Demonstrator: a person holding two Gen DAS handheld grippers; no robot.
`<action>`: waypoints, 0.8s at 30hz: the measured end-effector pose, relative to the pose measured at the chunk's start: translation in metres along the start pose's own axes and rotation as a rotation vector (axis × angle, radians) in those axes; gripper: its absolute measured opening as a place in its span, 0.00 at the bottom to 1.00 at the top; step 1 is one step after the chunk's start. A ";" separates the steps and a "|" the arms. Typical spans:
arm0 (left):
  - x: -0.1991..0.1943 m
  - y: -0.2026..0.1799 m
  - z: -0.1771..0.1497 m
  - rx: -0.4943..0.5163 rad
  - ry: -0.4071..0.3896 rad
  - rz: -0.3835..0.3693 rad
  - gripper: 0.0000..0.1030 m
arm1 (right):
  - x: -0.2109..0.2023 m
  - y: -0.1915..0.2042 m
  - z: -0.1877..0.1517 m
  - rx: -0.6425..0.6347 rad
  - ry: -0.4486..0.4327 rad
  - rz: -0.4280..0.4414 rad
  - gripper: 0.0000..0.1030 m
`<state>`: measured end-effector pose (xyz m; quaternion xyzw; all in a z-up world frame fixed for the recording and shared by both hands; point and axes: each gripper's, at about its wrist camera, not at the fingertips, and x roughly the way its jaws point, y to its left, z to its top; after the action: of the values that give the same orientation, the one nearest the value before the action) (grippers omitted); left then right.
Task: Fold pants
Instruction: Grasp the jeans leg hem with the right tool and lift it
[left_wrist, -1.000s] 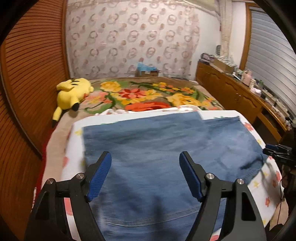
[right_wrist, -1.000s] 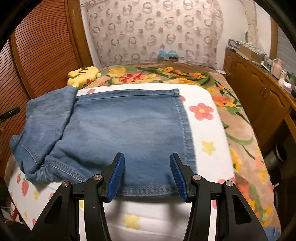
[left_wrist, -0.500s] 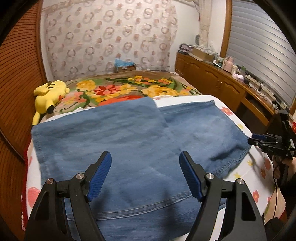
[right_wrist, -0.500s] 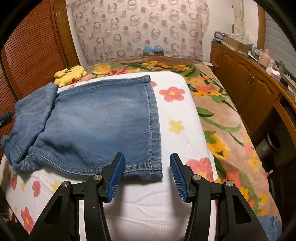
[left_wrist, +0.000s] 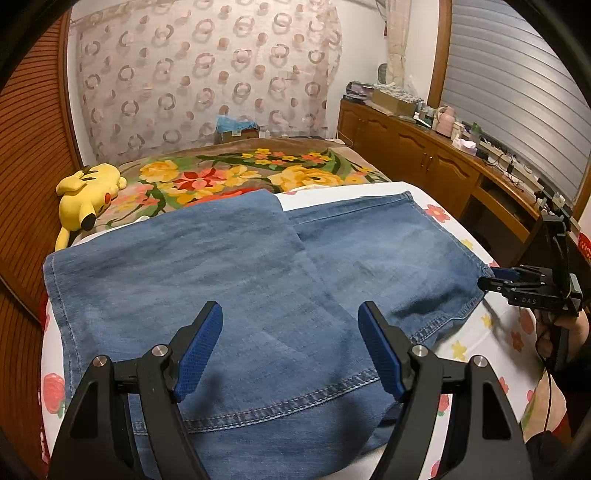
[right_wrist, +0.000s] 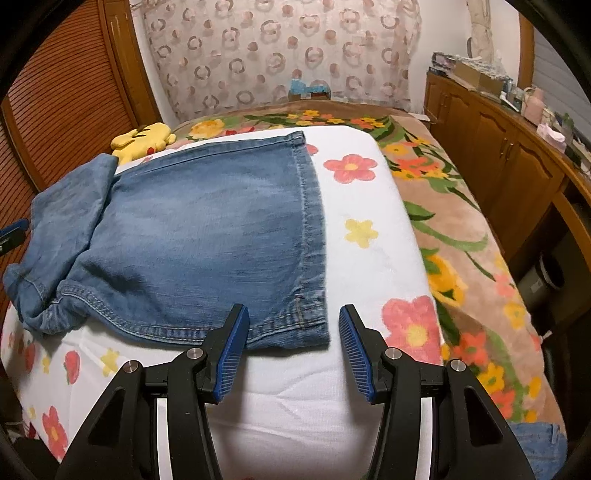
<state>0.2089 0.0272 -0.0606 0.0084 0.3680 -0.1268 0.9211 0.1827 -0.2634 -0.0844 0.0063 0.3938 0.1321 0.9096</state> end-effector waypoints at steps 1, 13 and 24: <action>0.000 0.000 0.000 0.000 0.000 0.000 0.74 | 0.000 0.000 0.000 0.007 0.000 0.013 0.52; -0.006 0.005 -0.004 -0.017 -0.003 0.013 0.74 | -0.017 0.011 0.012 0.016 -0.073 0.082 0.19; -0.023 0.027 -0.009 -0.051 -0.027 0.051 0.74 | -0.055 0.073 0.057 -0.138 -0.203 0.213 0.18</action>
<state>0.1931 0.0590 -0.0540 -0.0073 0.3582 -0.0941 0.9289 0.1703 -0.2008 0.0031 -0.0011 0.2870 0.2533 0.9238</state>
